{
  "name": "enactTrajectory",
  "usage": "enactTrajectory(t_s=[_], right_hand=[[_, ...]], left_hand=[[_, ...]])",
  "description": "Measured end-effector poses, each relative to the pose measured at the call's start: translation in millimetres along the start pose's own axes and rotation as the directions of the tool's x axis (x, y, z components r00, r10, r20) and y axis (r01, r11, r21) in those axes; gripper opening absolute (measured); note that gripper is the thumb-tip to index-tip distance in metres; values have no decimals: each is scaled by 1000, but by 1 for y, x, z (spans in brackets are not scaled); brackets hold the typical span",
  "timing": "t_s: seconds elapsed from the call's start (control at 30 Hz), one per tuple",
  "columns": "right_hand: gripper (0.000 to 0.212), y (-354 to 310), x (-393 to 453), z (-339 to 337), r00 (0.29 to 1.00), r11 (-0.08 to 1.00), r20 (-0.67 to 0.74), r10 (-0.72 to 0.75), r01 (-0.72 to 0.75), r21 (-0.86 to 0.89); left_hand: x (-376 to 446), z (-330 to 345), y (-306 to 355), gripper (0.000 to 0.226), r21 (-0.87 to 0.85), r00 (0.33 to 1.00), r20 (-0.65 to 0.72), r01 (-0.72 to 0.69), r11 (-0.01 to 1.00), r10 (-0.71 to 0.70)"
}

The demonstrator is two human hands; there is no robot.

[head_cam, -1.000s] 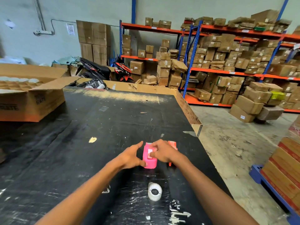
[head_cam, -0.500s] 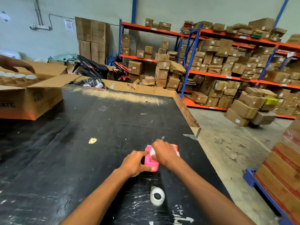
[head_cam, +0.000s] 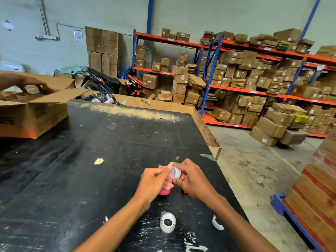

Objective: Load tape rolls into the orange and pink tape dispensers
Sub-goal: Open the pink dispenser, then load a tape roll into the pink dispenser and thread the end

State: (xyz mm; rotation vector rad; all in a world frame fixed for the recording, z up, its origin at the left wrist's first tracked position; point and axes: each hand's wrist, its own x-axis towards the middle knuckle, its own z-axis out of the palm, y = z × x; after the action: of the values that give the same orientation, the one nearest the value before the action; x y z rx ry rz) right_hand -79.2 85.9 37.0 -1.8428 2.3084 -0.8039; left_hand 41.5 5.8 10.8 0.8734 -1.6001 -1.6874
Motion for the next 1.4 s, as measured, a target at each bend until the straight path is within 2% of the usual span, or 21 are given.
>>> enactTrajectory(t_s=[0.07,0.13,0.23,0.47,0.57,0.7,0.8,0.87,0.93,1.0,1.03,1.17,1.27,1.4], right_hand=[[49,1,-5,5,999,991,-37,33,-28,131],[45,1,-9,7,996,972,-80,50,-30,233],[31,0,-18,11,987,962,-157,44,1,272],[35,8,-35,23,974,950,-211,79,-9,313],[33,10,-40,27,969,921,-218,120,-26,390],[31,13,-40,24,968,900,-223,119,-10,436],[31,14,-39,16,975,871,-168,142,-43,489],[31,20,-41,9,988,878,-75,132,-81,472],[31,27,-48,7,988,937,128,81,-120,328],[34,31,-57,9,936,988,347,54,-101,116],[37,32,-61,10,912,996,406,48,-74,49],[39,26,-61,9,878,1000,479,21,-13,-20],[33,20,-56,4,864,1000,504,14,-1,-25],[36,4,-51,2,894,999,449,18,-3,-33]], left_hand=[[-5,5,-2,44,-65,999,-41,20,998,-23],[-6,8,-6,34,-122,998,-35,47,991,-52],[-9,10,-9,22,-182,997,-17,75,980,-79],[-17,16,-17,27,-217,994,-9,103,971,-108],[-20,20,-19,27,-237,992,-4,119,964,-124],[-24,19,-16,21,-268,986,56,164,950,-154],[-27,13,-13,23,-227,980,95,190,955,-172],[-28,6,-13,25,-165,983,54,184,969,-177],[-28,-3,-15,23,-132,985,2,171,976,-172],[-30,-11,-18,17,-150,986,-15,163,975,-168],[-32,-14,-19,15,-158,986,-15,161,974,-166],[-43,-24,-16,15,-206,983,45,182,962,-176],[-48,-31,-16,11,-249,985,53,175,953,-167],[-51,-40,-17,5,-274,988,33,154,949,-150]])
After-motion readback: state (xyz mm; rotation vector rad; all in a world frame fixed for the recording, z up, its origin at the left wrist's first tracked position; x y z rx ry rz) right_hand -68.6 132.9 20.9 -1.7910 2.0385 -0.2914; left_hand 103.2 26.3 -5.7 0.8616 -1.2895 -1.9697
